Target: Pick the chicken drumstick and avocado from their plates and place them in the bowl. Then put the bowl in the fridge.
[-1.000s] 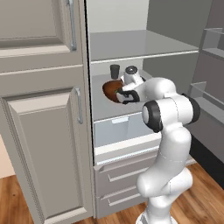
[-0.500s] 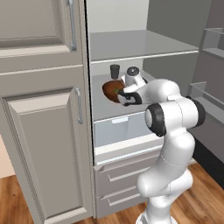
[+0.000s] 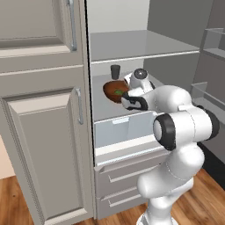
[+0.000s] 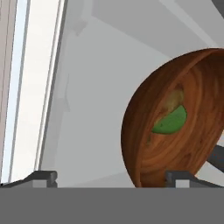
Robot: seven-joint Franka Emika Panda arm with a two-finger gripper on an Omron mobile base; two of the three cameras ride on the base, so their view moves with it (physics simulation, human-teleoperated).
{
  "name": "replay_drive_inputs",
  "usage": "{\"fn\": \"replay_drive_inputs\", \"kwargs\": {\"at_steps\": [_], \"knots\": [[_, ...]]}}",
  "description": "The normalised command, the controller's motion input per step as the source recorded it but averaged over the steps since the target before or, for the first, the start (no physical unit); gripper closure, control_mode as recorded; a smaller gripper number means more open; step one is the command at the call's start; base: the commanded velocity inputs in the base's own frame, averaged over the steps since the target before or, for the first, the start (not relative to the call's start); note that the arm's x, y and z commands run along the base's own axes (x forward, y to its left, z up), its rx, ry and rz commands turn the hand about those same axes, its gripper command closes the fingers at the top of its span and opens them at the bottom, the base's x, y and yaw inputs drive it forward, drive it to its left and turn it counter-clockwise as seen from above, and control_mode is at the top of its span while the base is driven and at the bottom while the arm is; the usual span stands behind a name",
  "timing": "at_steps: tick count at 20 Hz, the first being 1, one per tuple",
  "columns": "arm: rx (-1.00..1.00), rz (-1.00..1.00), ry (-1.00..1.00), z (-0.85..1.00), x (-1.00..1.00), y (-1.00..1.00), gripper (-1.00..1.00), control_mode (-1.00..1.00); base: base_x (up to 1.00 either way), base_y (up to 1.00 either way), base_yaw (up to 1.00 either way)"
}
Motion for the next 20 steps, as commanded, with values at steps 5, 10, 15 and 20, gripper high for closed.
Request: {"fn": "replay_drive_inputs", "kwargs": {"at_steps": [5,10,15,20], "knots": [[0.02,0.07,0.02,0.45,-0.46,-0.01,-1.00,-1.00,0.00,0.00,0.00],[0.00,0.00,0.12,0.41,-0.55,-0.01,-1.00,-1.00,0.00,0.00,0.00],[0.00,-0.01,0.10,0.22,-0.69,0.00,-1.00,-1.00,0.00,0.00,0.00],[0.00,-0.05,0.03,0.06,-0.86,0.00,-1.00,-1.00,0.00,0.00,0.00]]}}
